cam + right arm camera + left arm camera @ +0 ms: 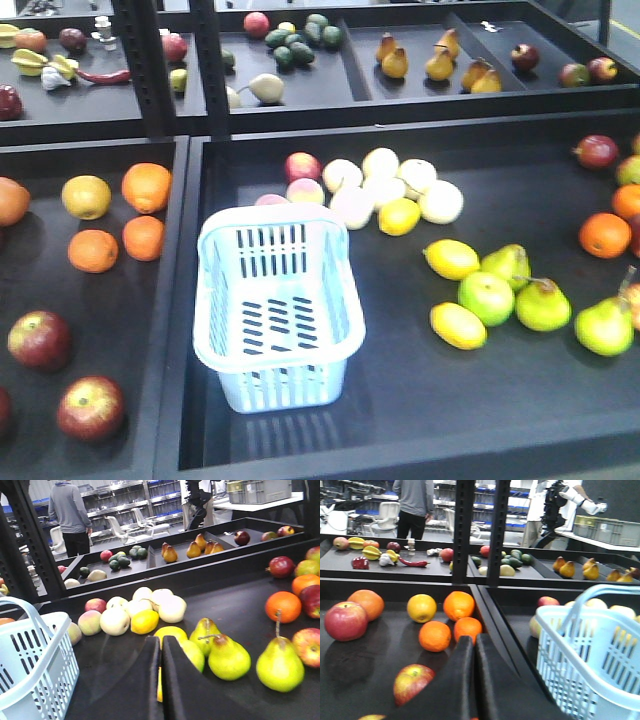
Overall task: Pick three apples into basket with both arms
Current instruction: 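Turn and drive the base up to the table holding the light-blue basket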
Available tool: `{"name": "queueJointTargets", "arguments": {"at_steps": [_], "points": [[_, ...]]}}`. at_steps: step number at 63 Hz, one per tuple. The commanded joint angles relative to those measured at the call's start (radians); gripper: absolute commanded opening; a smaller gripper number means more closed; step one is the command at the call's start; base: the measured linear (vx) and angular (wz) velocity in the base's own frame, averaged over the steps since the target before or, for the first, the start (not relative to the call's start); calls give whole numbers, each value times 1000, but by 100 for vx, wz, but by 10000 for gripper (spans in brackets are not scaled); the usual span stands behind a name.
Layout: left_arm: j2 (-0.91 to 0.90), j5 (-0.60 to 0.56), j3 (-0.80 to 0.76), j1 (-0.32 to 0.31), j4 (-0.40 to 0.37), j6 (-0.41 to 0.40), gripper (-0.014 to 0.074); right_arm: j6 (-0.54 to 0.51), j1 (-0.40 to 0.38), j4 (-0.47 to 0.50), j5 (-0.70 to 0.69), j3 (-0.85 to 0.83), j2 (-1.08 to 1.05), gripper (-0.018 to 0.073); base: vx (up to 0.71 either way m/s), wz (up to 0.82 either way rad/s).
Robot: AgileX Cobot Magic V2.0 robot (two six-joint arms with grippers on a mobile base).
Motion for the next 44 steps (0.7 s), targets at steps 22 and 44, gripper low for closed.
{"name": "queueJointTargets", "arguments": {"at_steps": [22,44], "points": [[-13,-73,-26,-7,-1,-11,-6,0,-4,-12,-68,12,-11,-4,9,19],[-13,-73,-26,-7,-1,-11,-6,0,-4,-12,-68,12,-11,-4,4,10]]}}
